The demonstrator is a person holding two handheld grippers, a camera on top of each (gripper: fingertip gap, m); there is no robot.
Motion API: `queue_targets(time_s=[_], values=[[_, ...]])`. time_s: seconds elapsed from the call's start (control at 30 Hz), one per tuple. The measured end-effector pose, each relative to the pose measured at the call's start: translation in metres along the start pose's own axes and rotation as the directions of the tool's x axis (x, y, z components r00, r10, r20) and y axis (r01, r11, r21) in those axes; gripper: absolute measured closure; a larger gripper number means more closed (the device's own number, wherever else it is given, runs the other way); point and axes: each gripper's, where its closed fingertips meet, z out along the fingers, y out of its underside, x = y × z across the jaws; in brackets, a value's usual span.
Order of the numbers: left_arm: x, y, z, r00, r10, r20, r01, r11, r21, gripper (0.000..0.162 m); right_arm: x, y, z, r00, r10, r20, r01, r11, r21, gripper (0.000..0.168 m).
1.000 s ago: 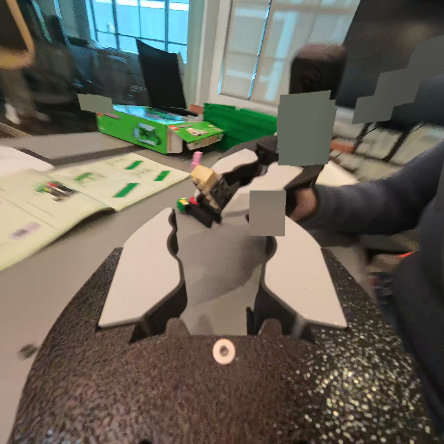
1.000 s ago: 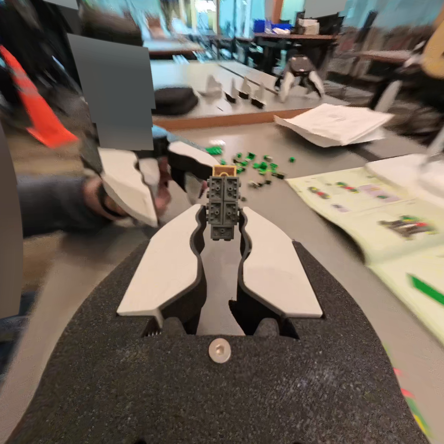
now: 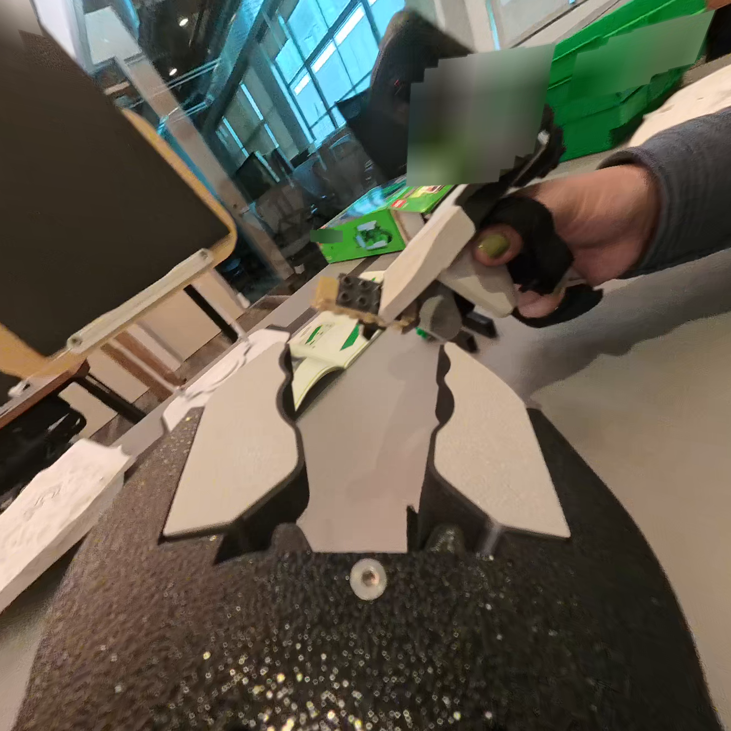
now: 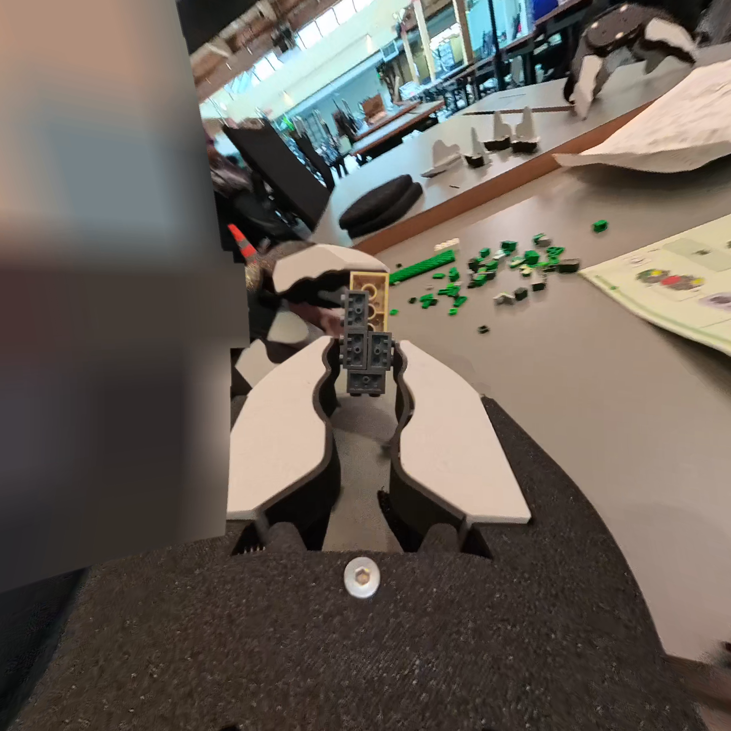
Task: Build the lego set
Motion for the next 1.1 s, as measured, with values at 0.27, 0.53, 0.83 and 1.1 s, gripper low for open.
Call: queue_targets(time_s=[0.27, 0.53, 0.83, 1.1], values=[[-0.054, 0.032, -0.017, 0.941, -0.304, 0.150, 0.304, 0.952, 0.025, 0.092, 0.043, 0.002, 0.030, 0.946, -0.298, -0.130, 0.292, 0.954, -0.065, 0.143], [-0.053, 0.030, -0.020, 0.875, -0.484, -0.001, 0.482, 0.870, 0.104, 0.101, 0.041, 0.010, 0.031, 0.704, -0.680, -0.205, 0.658, 0.733, -0.172, 0.143], [-0.032, 0.017, -0.022, 0.786, -0.557, -0.270, 0.597, 0.796, 0.096, 0.117, 0.027, 0.008, 0.028, 0.333, -0.906, -0.262, 0.879, 0.399, -0.261, 0.143], [-0.005, 0.015, -0.019, 0.700, -0.570, -0.430, 0.619, 0.785, -0.033, 0.120, 0.020, 0.012, 0.032, 0.103, -0.963, -0.249, 0.927, 0.184, -0.327, 0.143]])
